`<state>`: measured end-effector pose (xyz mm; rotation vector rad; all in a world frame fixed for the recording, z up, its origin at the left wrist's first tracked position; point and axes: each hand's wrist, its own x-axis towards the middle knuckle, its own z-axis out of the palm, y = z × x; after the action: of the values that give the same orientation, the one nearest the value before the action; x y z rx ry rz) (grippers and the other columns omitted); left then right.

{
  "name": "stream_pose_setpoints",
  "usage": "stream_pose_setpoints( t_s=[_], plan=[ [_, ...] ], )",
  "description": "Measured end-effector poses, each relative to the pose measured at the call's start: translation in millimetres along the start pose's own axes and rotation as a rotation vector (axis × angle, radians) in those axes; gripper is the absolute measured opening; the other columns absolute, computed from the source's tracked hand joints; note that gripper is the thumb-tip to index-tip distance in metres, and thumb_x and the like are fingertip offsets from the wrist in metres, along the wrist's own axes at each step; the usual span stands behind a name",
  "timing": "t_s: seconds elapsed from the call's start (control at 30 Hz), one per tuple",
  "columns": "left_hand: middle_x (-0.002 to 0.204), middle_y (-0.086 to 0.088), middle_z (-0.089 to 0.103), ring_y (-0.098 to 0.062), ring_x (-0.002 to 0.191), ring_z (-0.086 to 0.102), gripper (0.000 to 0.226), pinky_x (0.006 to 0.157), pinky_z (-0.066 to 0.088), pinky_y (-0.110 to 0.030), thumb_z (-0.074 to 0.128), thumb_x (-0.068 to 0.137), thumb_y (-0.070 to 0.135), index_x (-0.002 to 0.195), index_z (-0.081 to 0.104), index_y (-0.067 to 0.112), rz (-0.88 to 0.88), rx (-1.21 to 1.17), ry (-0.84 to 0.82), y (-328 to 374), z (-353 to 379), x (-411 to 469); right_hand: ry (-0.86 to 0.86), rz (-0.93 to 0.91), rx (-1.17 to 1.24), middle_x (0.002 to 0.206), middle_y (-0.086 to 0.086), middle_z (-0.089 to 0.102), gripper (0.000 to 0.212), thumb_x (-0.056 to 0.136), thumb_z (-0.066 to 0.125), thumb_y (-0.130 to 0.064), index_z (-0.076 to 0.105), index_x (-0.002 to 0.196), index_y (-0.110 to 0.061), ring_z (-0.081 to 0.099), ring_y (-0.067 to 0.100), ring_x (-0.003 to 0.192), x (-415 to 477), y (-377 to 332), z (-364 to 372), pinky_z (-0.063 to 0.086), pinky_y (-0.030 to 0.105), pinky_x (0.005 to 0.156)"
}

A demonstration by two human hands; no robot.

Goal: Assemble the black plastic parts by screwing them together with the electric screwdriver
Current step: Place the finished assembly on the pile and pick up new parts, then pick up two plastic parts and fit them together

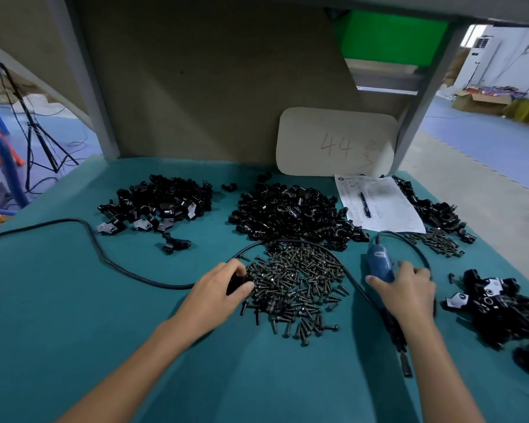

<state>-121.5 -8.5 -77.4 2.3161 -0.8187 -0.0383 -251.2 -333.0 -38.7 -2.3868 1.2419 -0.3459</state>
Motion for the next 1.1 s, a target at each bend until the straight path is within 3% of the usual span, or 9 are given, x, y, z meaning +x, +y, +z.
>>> stream_pose_setpoints(
  t_s=[0.1,0.2,0.27,0.33,0.5,0.7,0.8,1.0,1.1],
  plan=[
    [0.097,0.021,0.057,0.006,0.092,0.053,0.013,0.072,0.041,-0.018,0.060,0.094,0.050,0.095,0.048,0.044,-0.017,-0.103,0.051,0.6,-2.1,0.3,0.030,-0.284,0.117,0.135,0.014,0.050,0.057,0.092,0.072,-0.042,0.054,0.139,-0.016,0.049,0.032,0.122,-25.7,-28.3,-1.3,0.045,0.048,0.105],
    [0.095,0.019,0.060,0.003,0.091,0.055,0.015,0.072,0.043,-0.019,0.067,0.092,0.041,0.094,0.052,0.040,-0.026,-0.178,0.136,2.8,-5.0,5.9,-0.338,-0.712,0.114,0.123,-0.015,0.051,0.045,0.097,0.059,-0.052,0.056,0.139,-0.035,0.053,0.004,0.111,-70.1,-60.8,21.3,0.048,0.030,0.100],
    [0.093,0.016,0.060,0.000,0.089,0.056,0.015,0.071,0.042,-0.019,0.069,0.090,0.038,0.093,0.054,0.037,-0.044,-0.211,0.204,3.2,-10.2,11.0,-0.412,-0.908,0.011,0.125,-0.013,0.049,0.045,0.101,0.055,-0.050,0.052,0.144,-0.037,0.046,0.007,0.115,-92.4,-71.6,45.7,0.040,0.026,0.101],
    [0.093,0.014,0.060,-0.002,0.089,0.057,0.016,0.071,0.042,-0.018,0.070,0.091,0.034,0.093,0.055,0.037,-0.049,-0.221,0.238,1.2,-17.1,16.4,-0.350,-0.988,-0.093,0.130,-0.003,0.048,0.043,0.107,0.050,-0.037,0.047,0.149,-0.031,0.042,0.017,0.117,-100.6,-75.6,63.7,0.035,0.027,0.100],
    [0.105,0.013,0.059,-0.005,0.093,0.058,0.021,0.078,0.044,-0.024,0.069,0.093,0.032,0.110,0.056,0.037,-0.103,-0.109,0.267,-18.9,-37.9,38.1,-0.276,-0.975,-0.001,0.132,0.001,0.059,0.039,0.109,0.047,-0.028,0.051,0.147,-0.020,0.046,0.017,0.117,-81.7,-89.3,62.6,0.038,0.025,0.100],
    [0.115,0.004,0.059,-0.017,0.102,0.059,0.021,0.092,0.045,-0.034,0.065,0.097,0.029,0.117,0.059,0.025,-0.173,0.126,0.173,-46.4,-41.3,73.0,-0.162,-0.681,0.044,0.122,0.010,0.065,0.028,0.108,0.047,-0.015,0.061,0.131,-0.010,0.055,0.029,0.114,3.8,-117.3,47.4,0.047,0.038,0.097],
    [0.105,0.010,0.063,-0.017,0.092,0.061,0.021,0.099,0.038,-0.041,0.060,0.100,0.038,0.113,0.051,0.024,-0.136,0.258,0.205,-56.2,-32.7,83.9,-0.168,-0.556,0.016,0.120,0.016,0.063,0.028,0.108,0.044,-0.014,0.060,0.130,-0.007,0.057,0.033,0.109,41.4,-119.1,55.0,0.048,0.040,0.091],
    [0.077,0.012,0.060,-0.015,0.071,0.057,0.027,0.089,0.033,-0.038,0.050,0.102,0.050,0.103,0.036,0.028,-0.136,0.377,0.181,-75.9,-29.0,108.2,-0.207,-0.474,-0.074,0.096,0.011,0.064,0.020,0.108,0.047,-0.020,0.060,0.118,-0.008,0.057,0.030,0.087,83.6,-116.5,69.0,0.042,0.034,0.069],
    [0.090,0.011,0.063,-0.016,0.089,0.058,0.042,0.088,0.031,-0.040,0.038,0.100,0.065,0.109,0.051,0.026,-0.136,0.474,0.156,-85.8,-38.1,122.9,-0.155,-0.533,-0.139,0.113,0.012,0.063,0.026,0.103,0.058,-0.027,0.058,0.125,-0.011,0.055,0.035,0.112,94.8,-123.6,71.8,0.047,0.039,0.089]
  ],
)
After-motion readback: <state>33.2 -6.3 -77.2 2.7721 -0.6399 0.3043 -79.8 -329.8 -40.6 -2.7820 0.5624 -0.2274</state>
